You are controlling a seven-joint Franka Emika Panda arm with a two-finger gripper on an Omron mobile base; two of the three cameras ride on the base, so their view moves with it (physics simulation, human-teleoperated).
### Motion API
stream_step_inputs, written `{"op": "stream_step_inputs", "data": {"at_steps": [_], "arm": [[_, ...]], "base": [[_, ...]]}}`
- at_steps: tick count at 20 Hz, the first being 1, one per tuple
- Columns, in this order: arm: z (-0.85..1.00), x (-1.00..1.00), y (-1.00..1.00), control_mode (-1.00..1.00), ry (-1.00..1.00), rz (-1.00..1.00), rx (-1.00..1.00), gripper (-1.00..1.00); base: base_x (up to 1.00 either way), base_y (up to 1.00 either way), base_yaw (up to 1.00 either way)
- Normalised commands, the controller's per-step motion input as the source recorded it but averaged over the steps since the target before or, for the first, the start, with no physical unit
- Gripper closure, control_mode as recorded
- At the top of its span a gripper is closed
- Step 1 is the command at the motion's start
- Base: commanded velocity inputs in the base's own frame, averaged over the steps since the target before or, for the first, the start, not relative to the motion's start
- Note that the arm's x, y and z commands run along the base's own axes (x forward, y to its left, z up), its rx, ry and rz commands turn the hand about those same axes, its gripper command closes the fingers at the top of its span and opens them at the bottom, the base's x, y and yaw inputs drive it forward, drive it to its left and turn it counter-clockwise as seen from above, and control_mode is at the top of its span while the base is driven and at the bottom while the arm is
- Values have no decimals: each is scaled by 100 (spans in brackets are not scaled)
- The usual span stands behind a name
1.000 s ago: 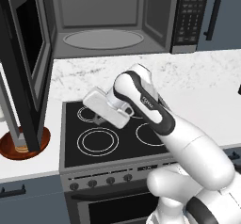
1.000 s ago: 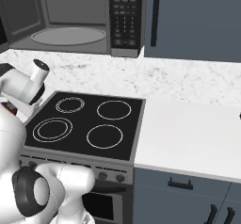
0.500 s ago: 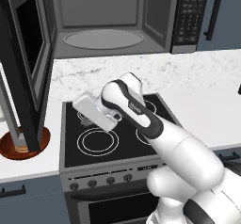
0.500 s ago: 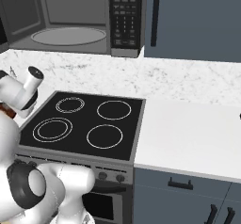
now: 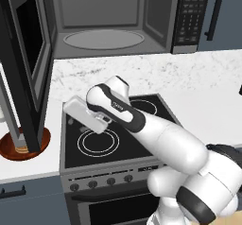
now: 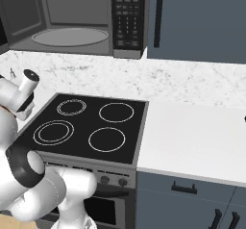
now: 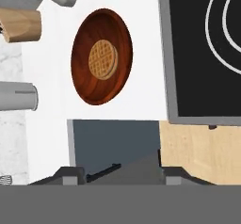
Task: Open the microwave, place the bowl with waffle inside the microwave, then close the microwave door and turn it on.
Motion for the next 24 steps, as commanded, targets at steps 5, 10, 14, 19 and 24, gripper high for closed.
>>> {"op": "stream_step_inputs", "data": {"at_steps": [5,10,14,19,24], "arm": [[-41,18,23,-100,-1,0,-4,-100],[-30,25,34,-100,-1,0,-5,-100],[-19,38,30,-100,0,0,-4,-100],[-27,43,30,-100,0,0,-5,-100],[-34,41,33,-100,0,0,-8,-100]], "base": [[0,0,0],[0,0,0],[0,0,0],[0,0,0],[0,0,0]]}}
